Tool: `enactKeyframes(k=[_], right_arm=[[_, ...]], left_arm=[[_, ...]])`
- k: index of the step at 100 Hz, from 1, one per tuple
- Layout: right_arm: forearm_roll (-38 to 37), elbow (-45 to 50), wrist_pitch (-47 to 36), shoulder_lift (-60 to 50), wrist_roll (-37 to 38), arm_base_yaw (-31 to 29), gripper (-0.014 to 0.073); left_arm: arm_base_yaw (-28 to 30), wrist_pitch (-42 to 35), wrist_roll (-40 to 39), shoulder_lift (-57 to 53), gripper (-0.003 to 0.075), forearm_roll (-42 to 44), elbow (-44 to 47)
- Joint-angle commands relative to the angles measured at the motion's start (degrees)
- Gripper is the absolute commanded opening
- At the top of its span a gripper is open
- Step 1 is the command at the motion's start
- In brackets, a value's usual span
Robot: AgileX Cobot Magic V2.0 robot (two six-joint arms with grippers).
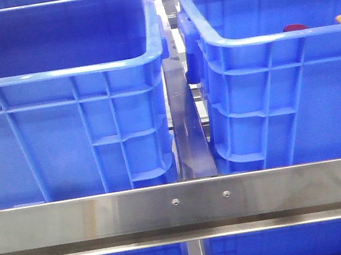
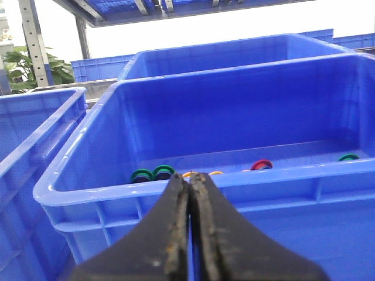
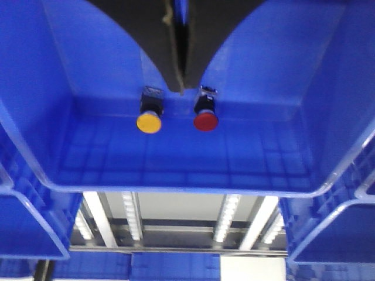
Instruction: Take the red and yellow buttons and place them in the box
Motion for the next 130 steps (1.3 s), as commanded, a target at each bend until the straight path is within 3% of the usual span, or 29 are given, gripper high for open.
enactKeyframes(k=[1, 17, 31, 66, 104, 130], right_arm=[[-11.9, -2.0, -5.5, -0.5, 11.9, 2.1, -0.0068], [-31.1, -1.9, -10.8, -1.0, 27.0, 9.2, -0.0068], [-39.1, -1.8, -11.5, -2.3, 37.2, 10.2, -0.0068], [-39.8, 11.5, -17.5, -13.6, 38.4, 10.3, -0.0068], [-39.6, 26.6, -18.9, -33.6, 38.4, 10.3, -0.0068], [-37.9, 31.7, -23.3, -33.1, 39.6, 10.3, -0.0068]], left_arm=[[0.0, -4.9, -0.4, -2.0, -0.0019, -0.6, 2.5], [0.0, -4.9, -0.4, -2.0, -0.0019, -0.6, 2.5], [0.0, -4.9, -0.4, -2.0, -0.0019, -0.6, 2.5], [0.0, -4.9, -0.4, -2.0, -0.0019, -0.6, 2.5], [0.0, -4.9, -0.4, -2.0, -0.0019, -0.6, 2.5], [0.0, -4.9, -0.4, -2.0, -0.0019, -0.6, 2.5]])
